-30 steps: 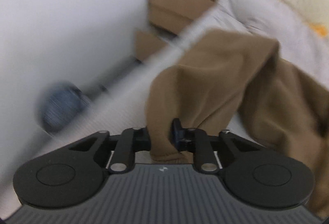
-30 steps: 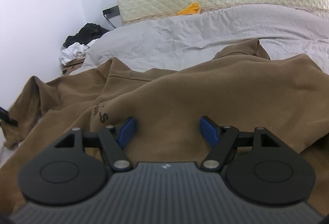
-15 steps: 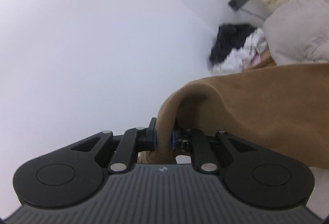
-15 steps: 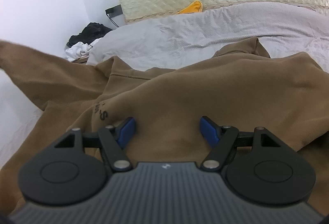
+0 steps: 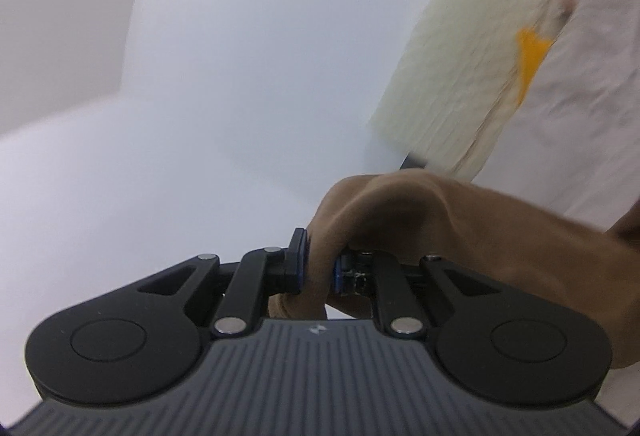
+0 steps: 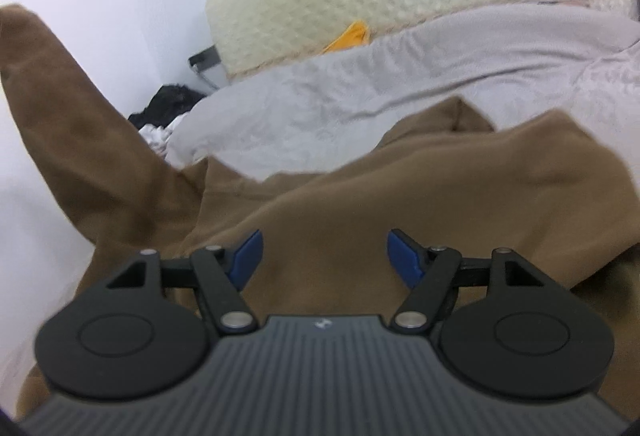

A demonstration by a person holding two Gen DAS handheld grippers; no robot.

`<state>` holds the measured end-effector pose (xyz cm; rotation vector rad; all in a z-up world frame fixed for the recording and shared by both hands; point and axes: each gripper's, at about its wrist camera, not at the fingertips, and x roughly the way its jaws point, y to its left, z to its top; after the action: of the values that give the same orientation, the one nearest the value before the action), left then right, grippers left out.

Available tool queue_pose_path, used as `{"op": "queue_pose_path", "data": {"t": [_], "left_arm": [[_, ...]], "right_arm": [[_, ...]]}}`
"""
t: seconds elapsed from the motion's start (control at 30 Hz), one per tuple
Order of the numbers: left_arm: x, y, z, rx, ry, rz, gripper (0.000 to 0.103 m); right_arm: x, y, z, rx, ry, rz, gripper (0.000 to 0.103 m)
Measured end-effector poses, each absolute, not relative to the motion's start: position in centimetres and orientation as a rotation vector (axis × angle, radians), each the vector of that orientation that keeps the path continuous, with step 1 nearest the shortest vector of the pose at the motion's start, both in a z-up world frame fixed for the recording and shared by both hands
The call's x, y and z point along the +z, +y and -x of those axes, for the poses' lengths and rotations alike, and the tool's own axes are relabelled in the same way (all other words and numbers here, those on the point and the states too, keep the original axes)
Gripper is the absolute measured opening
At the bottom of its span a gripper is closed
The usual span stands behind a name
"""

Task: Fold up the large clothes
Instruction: 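Lift the sleeve with the left gripper and carry it across the hoodie body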

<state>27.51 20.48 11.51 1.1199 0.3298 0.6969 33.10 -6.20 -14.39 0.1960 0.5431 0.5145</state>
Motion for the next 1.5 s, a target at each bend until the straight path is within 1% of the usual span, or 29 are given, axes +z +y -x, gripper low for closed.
{"op": "queue_pose_path", "data": {"t": [0.17,0.27,0.4,0.5,0.67,0.97,1.1,1.2,1.3,1.4,1.5], "left_arm": [[12.2,11.0,-27.3,0.559,0.286,-1.168,0.015],[11.4,5.9,-26.9,0.492,0.271,-1.181,0.015],[7.9,-1.5,-24.4,0.392,0.262,-1.178,0.015],[5.4,-5.8,-23.9,0.318,0.264,-1.177,0.015],[1.5,-10.7,-23.2,0.213,0.29,-1.134,0.015],[-8.2,-13.6,-28.2,0.059,0.365,-1.048,0.015],[-11.6,-14.4,-30.8,-0.001,0.418,-1.013,0.015],[-11.8,-13.8,-31.1,-0.027,0.45,-0.958,0.016],[-11.6,-13.0,-31.8,-0.044,0.496,-0.88,0.019],[-10.4,-12.5,-31.4,-0.039,0.537,-0.802,0.021],[-9.1,-12.3,-30.8,-0.043,0.546,-0.792,0.022]], "right_arm": [[-13.3,-7.9,-33.0,0.493,0.521,-0.209,0.071],[-12.9,-9.3,-32.8,0.494,0.512,-0.221,0.071],[-13.1,-11.7,-32.1,0.482,0.481,-0.177,0.071],[-13.9,-13.6,-32.4,0.465,0.514,-0.155,0.071],[-13.8,-16.5,-33.9,0.434,0.599,-0.287,0.072],[-12.7,-21.1,-36.1,0.34,0.631,-0.413,0.073],[-13.7,-22.9,-36.6,0.378,0.654,-0.561,0.073],[-14.4,-23.6,-36.6,0.348,0.643,-0.58,0.073],[-14.8,-23.7,-37.0,0.323,0.66,-0.598,0.073],[-14.9,-23.6,-37.2,0.314,0.659,-0.601,0.073],[-14.8,-23.5,-37.1,0.3,0.656,-0.575,0.073]]}}
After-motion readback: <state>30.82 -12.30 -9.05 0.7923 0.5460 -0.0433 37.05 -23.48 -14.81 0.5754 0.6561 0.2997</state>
